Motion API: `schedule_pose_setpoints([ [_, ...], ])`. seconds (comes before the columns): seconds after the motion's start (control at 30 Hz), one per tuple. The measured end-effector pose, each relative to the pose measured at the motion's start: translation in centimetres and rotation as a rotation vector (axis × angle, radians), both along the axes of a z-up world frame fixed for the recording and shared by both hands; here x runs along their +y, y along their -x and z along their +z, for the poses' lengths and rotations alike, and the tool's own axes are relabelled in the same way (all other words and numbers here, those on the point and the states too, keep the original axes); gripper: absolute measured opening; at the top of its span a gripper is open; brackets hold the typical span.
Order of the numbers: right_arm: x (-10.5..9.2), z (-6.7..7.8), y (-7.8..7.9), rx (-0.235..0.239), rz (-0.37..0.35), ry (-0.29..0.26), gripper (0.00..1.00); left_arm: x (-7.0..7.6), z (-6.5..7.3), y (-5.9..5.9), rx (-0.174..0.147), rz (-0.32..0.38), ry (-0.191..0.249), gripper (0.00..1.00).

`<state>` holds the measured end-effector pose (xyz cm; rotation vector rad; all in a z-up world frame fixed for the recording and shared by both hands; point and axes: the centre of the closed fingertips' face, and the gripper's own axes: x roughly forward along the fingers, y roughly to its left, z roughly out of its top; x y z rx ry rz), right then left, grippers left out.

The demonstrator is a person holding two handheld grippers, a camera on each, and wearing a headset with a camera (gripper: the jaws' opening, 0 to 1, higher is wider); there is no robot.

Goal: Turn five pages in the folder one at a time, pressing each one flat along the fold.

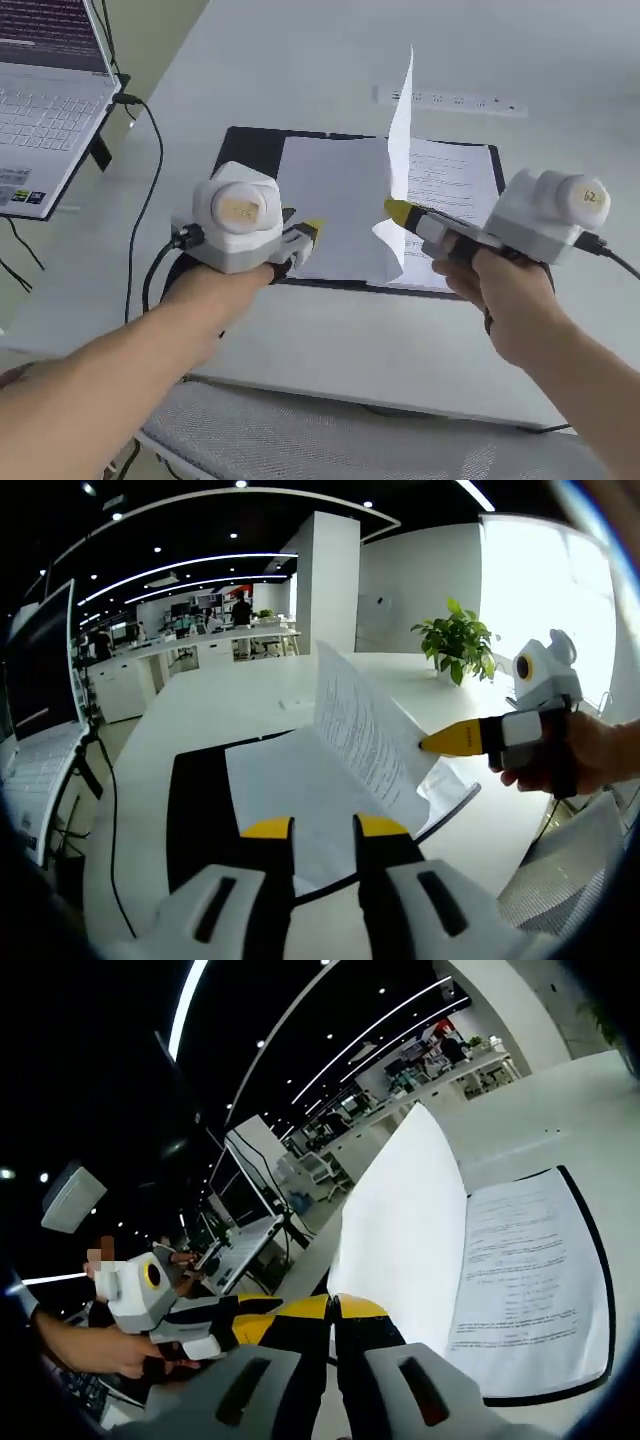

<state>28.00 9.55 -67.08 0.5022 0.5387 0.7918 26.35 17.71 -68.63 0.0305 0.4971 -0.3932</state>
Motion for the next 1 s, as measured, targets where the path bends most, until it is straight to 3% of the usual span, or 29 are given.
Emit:
schedule_pose_setpoints([
  [0.3, 5.1, -2.2, 0.2, 0.042, 0.056, 0.024, 0.00, 4.4, 0.0, 1.6, 0.004, 0.050, 0.003, 0.21],
  [0.53, 8.4, -4.7, 0.1, 0.084, 0.089, 0.056, 0.00, 6.7, -0.5, 2.3, 0.018, 0.073, 0.016, 0.20],
  [0.8, 10.7, -8.2, 0.6, 0.163, 0.114, 0.100, 0.00, 7.9, -2.5, 2.7, 0.059, 0.073, 0.011, 0.19],
  [1.0, 11.8, -9.6, 1.2, 0.204, 0.136, 0.110, 0.02, 7.9, -3.7, 2.5, 0.084, 0.071, 0.007, 0.19],
])
